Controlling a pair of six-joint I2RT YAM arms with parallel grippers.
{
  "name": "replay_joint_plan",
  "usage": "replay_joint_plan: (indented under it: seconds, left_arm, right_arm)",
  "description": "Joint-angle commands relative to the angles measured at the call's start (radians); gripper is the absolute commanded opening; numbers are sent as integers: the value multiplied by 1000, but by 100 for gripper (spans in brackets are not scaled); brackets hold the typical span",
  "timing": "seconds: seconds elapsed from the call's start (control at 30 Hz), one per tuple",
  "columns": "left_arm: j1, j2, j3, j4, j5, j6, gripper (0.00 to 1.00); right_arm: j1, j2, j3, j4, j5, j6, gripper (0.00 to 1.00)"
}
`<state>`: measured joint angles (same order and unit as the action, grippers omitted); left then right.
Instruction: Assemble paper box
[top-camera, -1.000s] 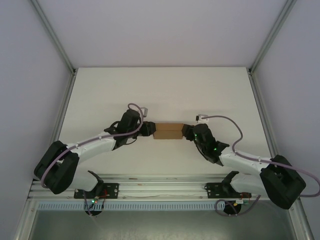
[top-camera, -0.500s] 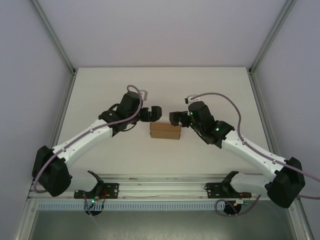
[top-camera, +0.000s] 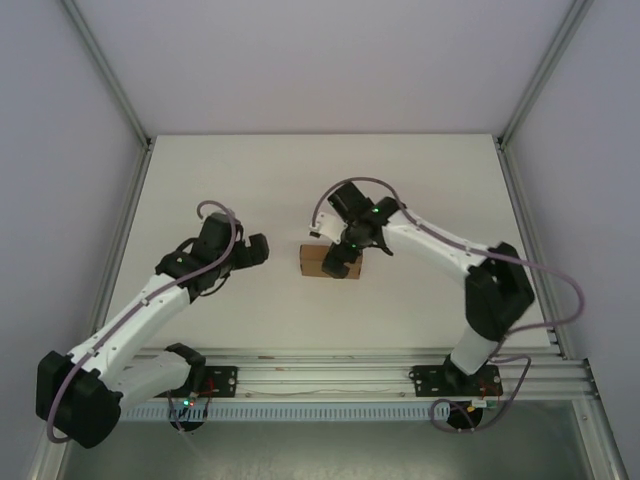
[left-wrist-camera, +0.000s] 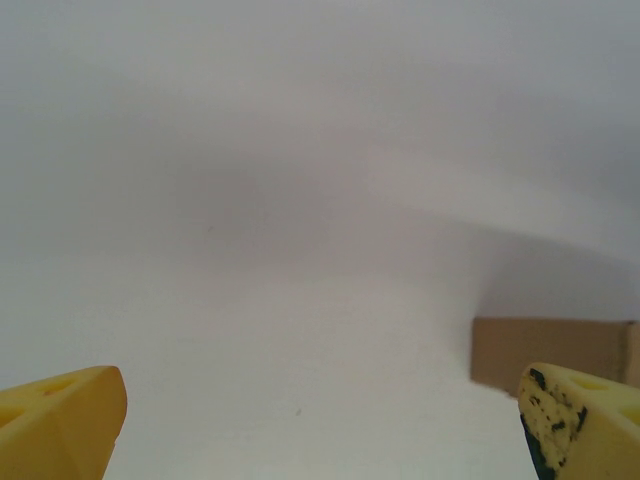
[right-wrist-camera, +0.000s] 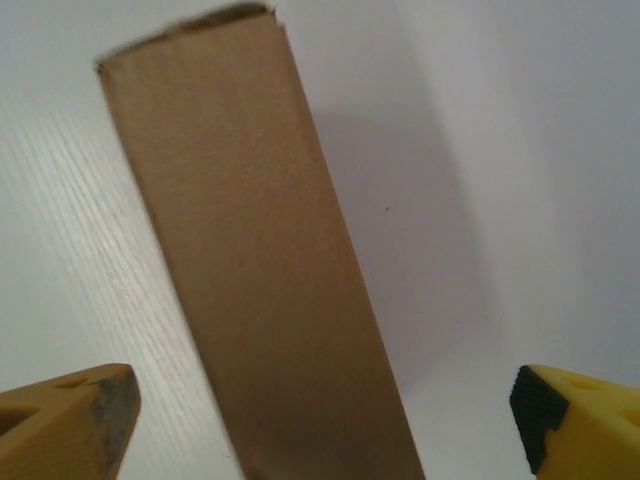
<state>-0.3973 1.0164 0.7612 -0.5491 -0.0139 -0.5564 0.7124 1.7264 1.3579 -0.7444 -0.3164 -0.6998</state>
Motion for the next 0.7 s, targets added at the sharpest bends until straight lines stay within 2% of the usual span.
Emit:
replay_joint_plan:
  seconds: [0.0, 0.17, 0.3, 0.4, 0.5, 0.67]
  left_arm:
    - [5, -46, -28, -56, -46, -50, 100]
    - [6, -88, -46, -62, -63, -59, 100]
    - [6, -114, -52, -79, -84, -57, 100]
    - [7, -120, -53, -85, -84, -53, 100]
    - [6, -116, -50, -83, -75, -46, 100]
    - [7, -105, -47, -73, -77, -48, 100]
  right_arm:
    - [1, 82, 79, -112, 50, -105, 91]
    - [9, 170, 123, -100, 76, -142, 73]
    - [26, 201, 129, -79, 134, -148, 54]
    - [35, 197, 127, -55, 199, -143, 50]
    - [45, 171, 91, 56, 317, -147, 47]
    - [83, 152, -14, 279, 531, -312, 41]
